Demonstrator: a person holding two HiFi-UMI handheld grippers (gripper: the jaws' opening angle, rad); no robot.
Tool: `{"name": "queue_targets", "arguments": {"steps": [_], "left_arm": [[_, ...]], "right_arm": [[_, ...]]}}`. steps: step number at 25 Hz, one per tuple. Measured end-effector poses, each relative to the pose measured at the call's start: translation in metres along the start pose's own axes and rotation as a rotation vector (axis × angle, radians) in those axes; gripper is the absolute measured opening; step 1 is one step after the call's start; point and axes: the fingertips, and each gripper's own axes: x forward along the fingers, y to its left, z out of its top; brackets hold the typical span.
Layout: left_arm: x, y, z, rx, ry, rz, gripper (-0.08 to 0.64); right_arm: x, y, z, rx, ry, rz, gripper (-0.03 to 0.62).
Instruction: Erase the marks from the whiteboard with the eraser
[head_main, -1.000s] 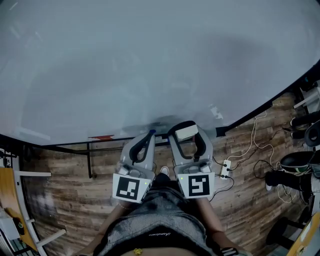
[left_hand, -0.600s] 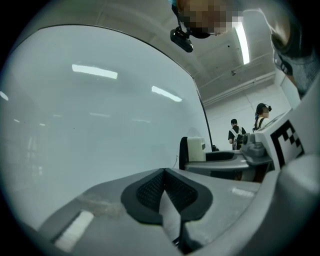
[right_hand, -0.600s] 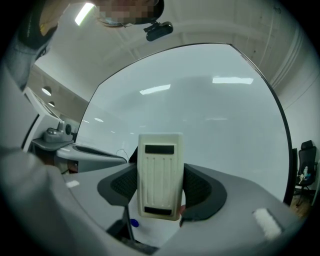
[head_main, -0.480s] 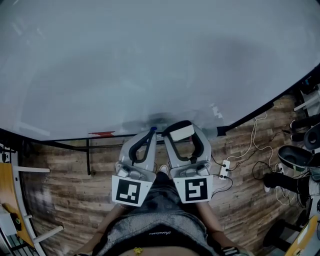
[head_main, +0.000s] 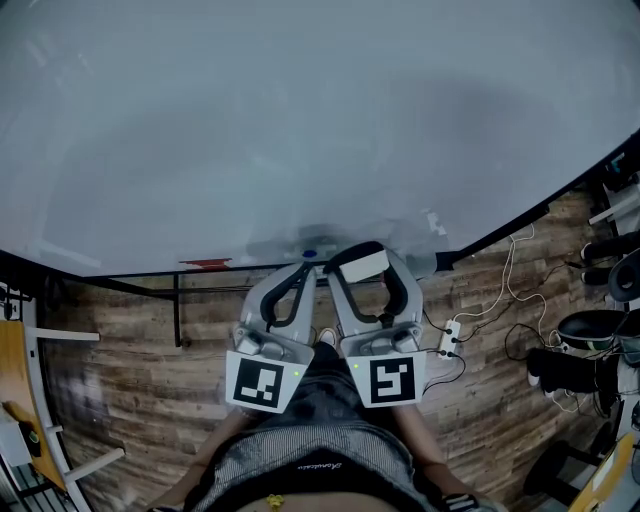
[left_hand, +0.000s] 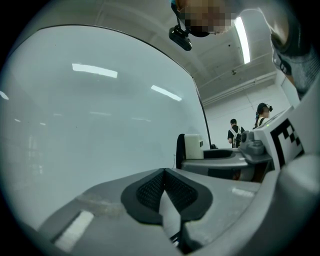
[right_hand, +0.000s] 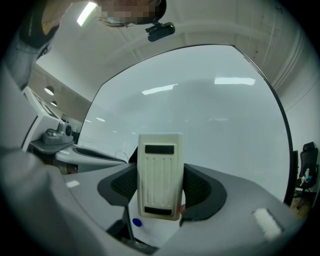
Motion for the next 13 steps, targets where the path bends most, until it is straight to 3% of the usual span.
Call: {"name": "queue_targets", "arguments": {"steps": [13], "left_arm": [[-0.0033, 0.0028, -0.0009, -0.013, 0.008, 0.013, 0.003]], "right_arm": [[0.0000, 0.0050, -0.0018, -0.030, 0.022, 0.006, 0.261]]}}
